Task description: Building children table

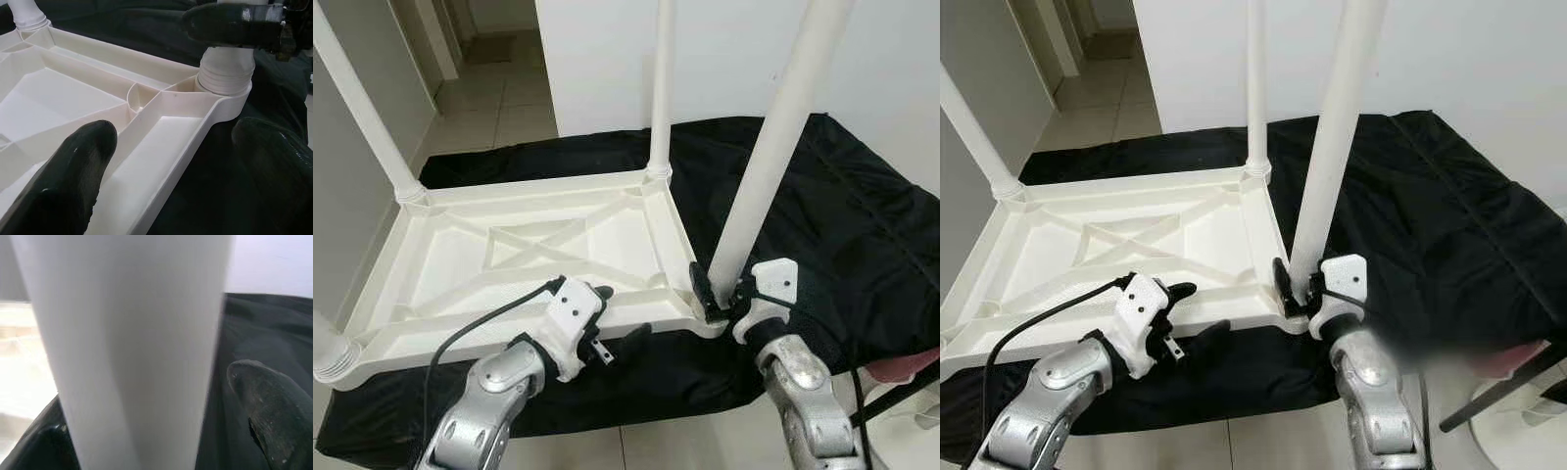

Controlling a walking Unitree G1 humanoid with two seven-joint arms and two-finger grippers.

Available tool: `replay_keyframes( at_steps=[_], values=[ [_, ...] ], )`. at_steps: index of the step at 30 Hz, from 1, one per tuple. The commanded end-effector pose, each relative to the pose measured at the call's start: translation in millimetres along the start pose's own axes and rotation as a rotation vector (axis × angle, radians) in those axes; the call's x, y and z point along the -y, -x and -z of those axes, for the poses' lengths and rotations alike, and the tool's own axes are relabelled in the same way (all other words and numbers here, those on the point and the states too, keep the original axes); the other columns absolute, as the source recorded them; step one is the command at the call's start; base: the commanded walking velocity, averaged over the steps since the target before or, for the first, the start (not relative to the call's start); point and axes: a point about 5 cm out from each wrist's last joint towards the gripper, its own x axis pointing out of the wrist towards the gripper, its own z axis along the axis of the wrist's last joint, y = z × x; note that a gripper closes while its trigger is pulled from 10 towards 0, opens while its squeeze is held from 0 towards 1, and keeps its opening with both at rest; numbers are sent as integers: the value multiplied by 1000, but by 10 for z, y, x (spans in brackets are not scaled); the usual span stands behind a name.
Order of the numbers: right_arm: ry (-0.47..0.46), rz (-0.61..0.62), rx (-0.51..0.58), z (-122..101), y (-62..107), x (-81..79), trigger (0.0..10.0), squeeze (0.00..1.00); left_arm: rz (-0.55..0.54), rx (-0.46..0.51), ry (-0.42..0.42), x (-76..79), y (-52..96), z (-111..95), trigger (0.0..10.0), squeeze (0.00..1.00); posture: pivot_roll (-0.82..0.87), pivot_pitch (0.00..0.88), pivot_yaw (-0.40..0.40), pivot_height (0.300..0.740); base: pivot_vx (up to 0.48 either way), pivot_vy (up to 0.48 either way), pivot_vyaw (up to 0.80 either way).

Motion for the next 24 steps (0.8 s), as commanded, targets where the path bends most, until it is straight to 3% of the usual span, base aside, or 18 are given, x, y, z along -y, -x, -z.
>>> replay_keyframes(
  at_steps=[1, 6, 7, 8, 9, 11, 12, 14, 15, 16, 20, 21, 24],
  values=[
    [5, -80, -2, 32, -32, 16, 10000, 0, 37, -6, -23, 28, -5, -1, 10000, 0, -89, 15, 79, 740, 0, 0, 0],
    [44, -180, -31, 96, -100, 41, 10000, 0, 44, -17, -32, 3, -17, 7, 10000, 0, -92, 14, 91, 740, 0, 0, 0],
    [45, -211, -36, 109, -117, 30, 8667, 0, 43, -13, -34, -3, -24, -2, 10000, 0, -94, 10, 91, 740, 0, 0, 0],
    [43, -230, -38, 115, -126, 22, 8667, 0, 43, -10, -34, -5, -28, -8, 10000, 0, -94, 10, 91, 740, 0, 0, 0],
    [35, -245, -42, 127, -138, 20, 5412, 0, 46, -10, -34, -1, -30, -7, 10000, 0, -96, 10, 95, 740, 0, 0, 0],
    [30, -254, -43, 134, -146, 21, 5412, 0, 47, -10, -33, 2, -32, -6, 10000, 0, -96, 10, 95, 740, 0, 0, 0],
    [27, -255, -44, 138, -149, 23, 2039, 0, 48, -11, -32, 5, -32, -4, 10000, 0, -96, 10, 95, 740, 0, 0, 0],
    [34, -266, -49, 152, -159, 26, 2039, 0, 50, -11, -32, 3, -34, -3, 10000, 0, -96, 10, 95, 740, 0, 0, 0],
    [42, -276, -54, 167, -164, 29, 471, 0, 51, -10, -34, 2, -37, -5, 10000, 0, -96, 10, 95, 740, 0, 0, 0],
    [49, -286, -58, 185, -173, 39, 0, 0, 51, -9, -34, -1, -44, -10, 10000, 0, -98, 12, 97, 740, 0, 0, 0],
    [44, -308, -63, 209, -162, 54, 0, 0, 53, -7, -33, -7, -59, -19, 10000, 0, -98, 16, 95, 740, 0, 0, 0],
    [34, -292, -65, 217, -136, 63, 10000, 0, 51, -6, -35, -2, -57, -17, 10000, 0, -98, 16, 95, 740, 0, 0, 0],
    [5, -261, -62, 220, -127, 69, 10000, 0, 46, -4, -38, 3, -56, -15, 10000, 0, -102, 21, 95, 740, 0, 0, 0]
  ],
)
